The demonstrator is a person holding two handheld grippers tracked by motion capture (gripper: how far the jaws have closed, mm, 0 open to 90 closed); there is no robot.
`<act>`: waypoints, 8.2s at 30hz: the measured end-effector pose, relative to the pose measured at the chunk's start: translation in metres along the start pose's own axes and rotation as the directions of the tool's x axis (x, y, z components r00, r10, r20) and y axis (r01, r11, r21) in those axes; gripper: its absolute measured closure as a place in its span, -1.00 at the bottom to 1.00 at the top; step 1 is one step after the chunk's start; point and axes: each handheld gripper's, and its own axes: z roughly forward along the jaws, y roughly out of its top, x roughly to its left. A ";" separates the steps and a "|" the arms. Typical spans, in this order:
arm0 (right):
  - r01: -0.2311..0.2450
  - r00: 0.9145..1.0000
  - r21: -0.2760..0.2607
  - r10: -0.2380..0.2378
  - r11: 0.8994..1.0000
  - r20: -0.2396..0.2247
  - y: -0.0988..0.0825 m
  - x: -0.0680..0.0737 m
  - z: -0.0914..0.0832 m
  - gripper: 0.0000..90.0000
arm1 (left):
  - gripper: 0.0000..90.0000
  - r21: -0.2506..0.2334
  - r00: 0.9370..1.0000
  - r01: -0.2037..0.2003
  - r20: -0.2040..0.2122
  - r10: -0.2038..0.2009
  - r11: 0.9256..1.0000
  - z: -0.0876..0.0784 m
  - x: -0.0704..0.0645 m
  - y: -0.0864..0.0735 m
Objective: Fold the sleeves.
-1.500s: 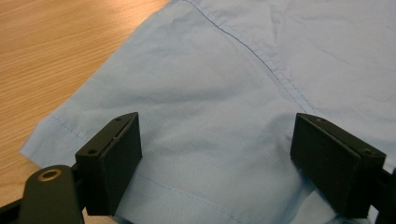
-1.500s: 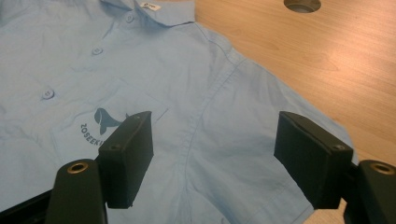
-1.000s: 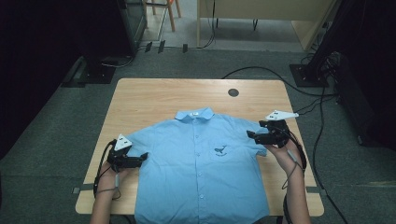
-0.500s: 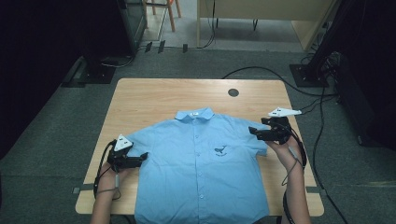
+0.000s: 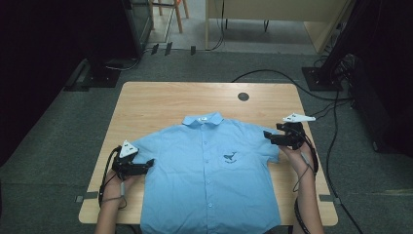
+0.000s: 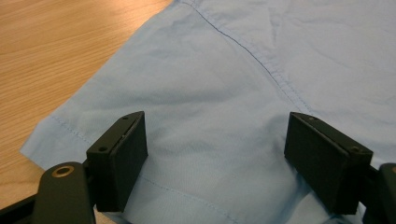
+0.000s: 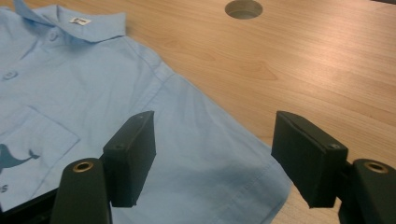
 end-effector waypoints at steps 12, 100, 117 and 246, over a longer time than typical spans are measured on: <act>-0.035 0.998 0.007 0.035 0.999 0.046 -0.011 -0.013 0.014 -0.25 | -0.53 0.000 1.000 0.001 -0.001 -0.001 1.000 0.000 0.000 0.000; 0.035 0.999 -0.029 -0.035 0.999 -0.011 0.015 0.043 -0.004 0.94 | -0.53 0.000 1.000 0.004 -0.004 -0.004 1.000 0.000 -0.001 0.000; 0.100 0.994 -0.028 -0.101 0.995 -0.033 0.027 0.066 -0.010 0.94 | -0.53 0.000 1.000 0.005 -0.004 -0.005 1.000 0.000 -0.001 0.000; 0.151 0.957 -0.051 -0.159 0.987 -0.241 0.009 0.091 0.038 -0.60 | -0.53 0.000 1.000 0.005 -0.004 -0.005 1.000 0.000 -0.001 0.000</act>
